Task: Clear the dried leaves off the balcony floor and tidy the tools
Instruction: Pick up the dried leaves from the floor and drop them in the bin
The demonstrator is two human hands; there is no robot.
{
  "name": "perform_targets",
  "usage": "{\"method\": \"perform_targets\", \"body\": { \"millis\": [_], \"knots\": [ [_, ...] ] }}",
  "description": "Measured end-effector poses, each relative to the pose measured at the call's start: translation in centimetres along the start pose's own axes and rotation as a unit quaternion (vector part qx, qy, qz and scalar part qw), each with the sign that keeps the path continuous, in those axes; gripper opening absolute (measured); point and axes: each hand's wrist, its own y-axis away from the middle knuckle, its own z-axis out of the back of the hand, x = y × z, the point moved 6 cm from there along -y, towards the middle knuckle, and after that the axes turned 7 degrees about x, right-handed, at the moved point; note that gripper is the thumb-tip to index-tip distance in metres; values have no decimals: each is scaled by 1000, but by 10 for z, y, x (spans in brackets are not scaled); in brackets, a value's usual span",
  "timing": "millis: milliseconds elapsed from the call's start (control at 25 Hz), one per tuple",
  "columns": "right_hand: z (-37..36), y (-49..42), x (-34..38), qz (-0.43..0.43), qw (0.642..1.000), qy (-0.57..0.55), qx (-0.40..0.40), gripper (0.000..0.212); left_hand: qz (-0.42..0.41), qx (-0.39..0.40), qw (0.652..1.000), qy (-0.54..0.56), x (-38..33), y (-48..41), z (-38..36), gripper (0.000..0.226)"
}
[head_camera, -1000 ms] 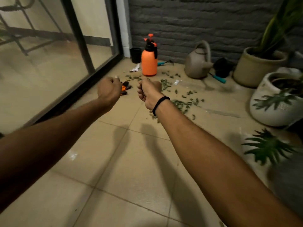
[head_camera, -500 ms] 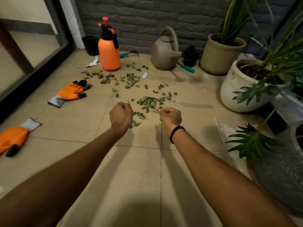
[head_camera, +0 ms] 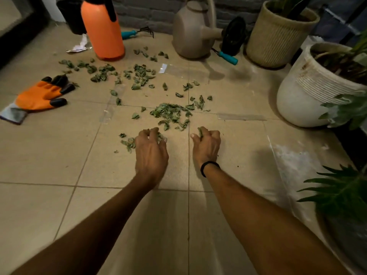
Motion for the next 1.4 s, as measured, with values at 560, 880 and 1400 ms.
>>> {"method": "perform_targets", "body": {
  "millis": [560,880,1400],
  "knots": [
    [-12,-24,19,38,998,-38,-44,34,-59,10,994,-90,1,-15,-47,31],
    [-36,-35,33,130,985,112,-18,17,-115,-91,988,-55,-8,-11,-29,10],
    [-28,-14,37,119,992,38,-22,21,-52,-10,994,-95,-6,-52,-46,54]
  ]
}}
